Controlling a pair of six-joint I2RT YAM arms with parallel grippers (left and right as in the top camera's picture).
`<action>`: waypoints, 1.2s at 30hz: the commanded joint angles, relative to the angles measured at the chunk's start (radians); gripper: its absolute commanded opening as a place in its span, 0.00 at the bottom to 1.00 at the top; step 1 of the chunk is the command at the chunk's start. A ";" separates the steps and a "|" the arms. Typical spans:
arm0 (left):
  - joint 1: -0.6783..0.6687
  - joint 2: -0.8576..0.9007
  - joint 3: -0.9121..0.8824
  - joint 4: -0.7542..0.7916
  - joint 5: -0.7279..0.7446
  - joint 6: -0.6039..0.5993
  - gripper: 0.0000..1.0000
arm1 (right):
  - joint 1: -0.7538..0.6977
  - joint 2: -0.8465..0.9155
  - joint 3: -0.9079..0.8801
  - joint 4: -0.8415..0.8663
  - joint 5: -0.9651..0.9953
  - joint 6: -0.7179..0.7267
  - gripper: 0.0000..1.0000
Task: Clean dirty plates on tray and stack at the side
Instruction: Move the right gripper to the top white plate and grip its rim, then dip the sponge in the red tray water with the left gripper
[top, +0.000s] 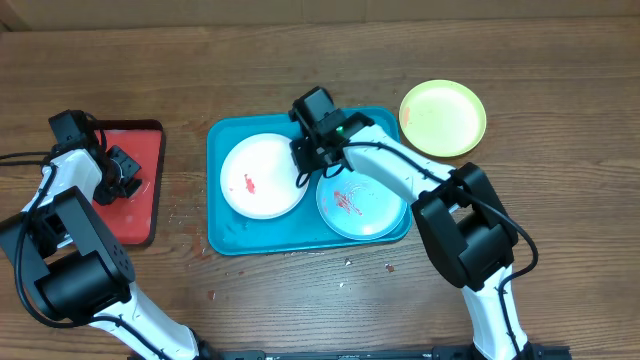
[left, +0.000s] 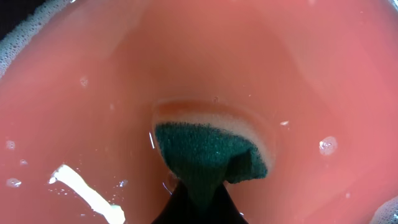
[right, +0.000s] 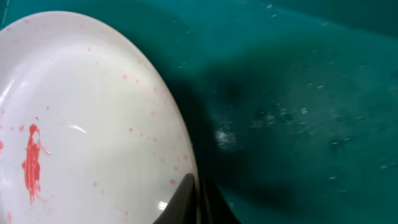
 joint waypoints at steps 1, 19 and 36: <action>0.026 0.052 -0.014 -0.018 -0.059 0.023 0.04 | 0.011 -0.022 -0.033 0.000 0.037 0.052 0.04; 0.026 -0.150 0.036 -0.082 -0.059 0.061 0.04 | 0.012 -0.007 -0.045 0.005 0.048 0.082 0.04; 0.026 -0.141 0.011 -0.069 -0.037 0.121 0.04 | 0.013 -0.005 -0.045 0.026 0.044 0.082 0.04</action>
